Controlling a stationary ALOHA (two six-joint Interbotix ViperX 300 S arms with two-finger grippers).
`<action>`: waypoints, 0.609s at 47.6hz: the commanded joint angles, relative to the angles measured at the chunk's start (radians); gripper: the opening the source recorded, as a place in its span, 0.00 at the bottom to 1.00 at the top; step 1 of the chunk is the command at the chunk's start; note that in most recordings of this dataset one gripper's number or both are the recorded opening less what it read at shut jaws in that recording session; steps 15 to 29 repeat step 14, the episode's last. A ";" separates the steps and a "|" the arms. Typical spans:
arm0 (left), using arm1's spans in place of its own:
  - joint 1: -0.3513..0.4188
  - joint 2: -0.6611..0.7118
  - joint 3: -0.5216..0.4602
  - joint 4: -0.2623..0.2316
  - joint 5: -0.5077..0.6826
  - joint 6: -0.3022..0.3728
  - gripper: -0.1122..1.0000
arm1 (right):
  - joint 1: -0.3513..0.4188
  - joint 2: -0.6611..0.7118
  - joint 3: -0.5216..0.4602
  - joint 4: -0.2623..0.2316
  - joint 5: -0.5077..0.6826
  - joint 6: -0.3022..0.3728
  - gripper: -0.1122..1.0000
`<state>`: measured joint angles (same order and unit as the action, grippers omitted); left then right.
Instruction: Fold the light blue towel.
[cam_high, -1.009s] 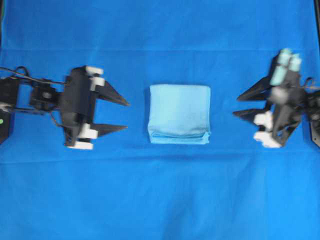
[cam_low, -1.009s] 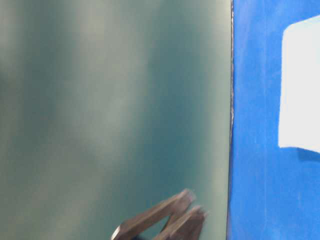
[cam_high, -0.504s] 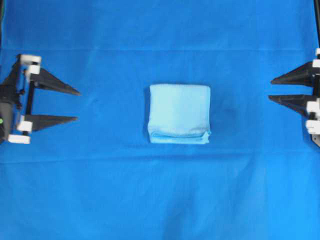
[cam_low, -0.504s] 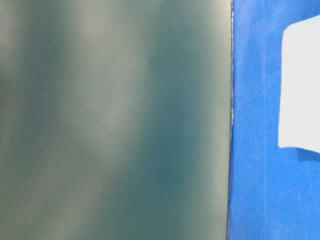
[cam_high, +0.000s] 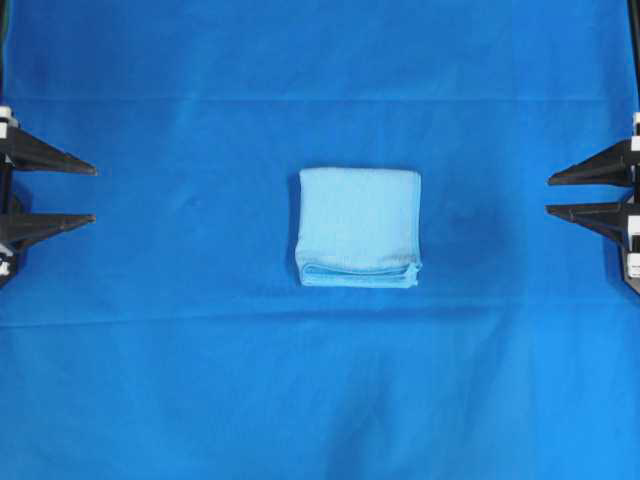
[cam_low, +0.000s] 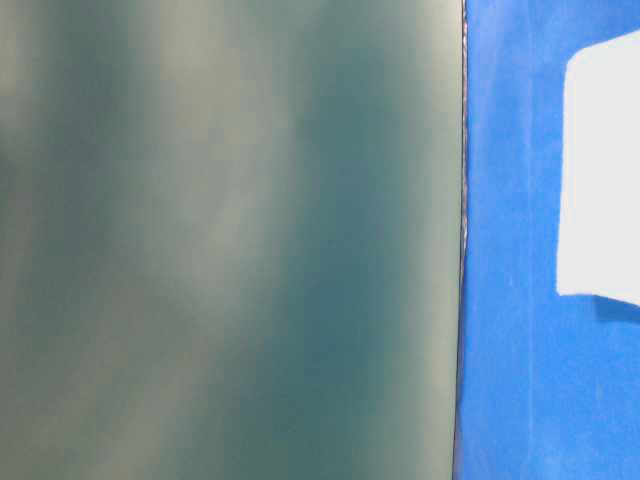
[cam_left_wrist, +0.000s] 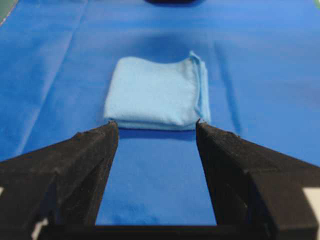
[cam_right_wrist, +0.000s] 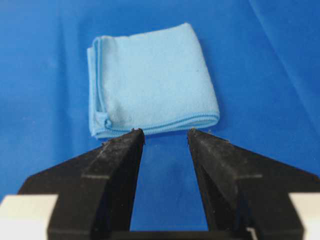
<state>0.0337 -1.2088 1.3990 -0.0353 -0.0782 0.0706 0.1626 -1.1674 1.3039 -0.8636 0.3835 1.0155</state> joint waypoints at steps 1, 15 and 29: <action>0.003 0.005 -0.012 -0.002 0.003 -0.002 0.65 | -0.002 0.006 -0.012 -0.005 -0.009 0.002 0.53; 0.005 0.006 -0.009 -0.002 0.003 -0.002 0.65 | -0.002 0.009 -0.009 -0.005 -0.009 0.002 0.53; 0.005 0.006 -0.009 -0.002 0.003 -0.002 0.65 | -0.002 0.009 -0.009 -0.005 -0.009 0.002 0.53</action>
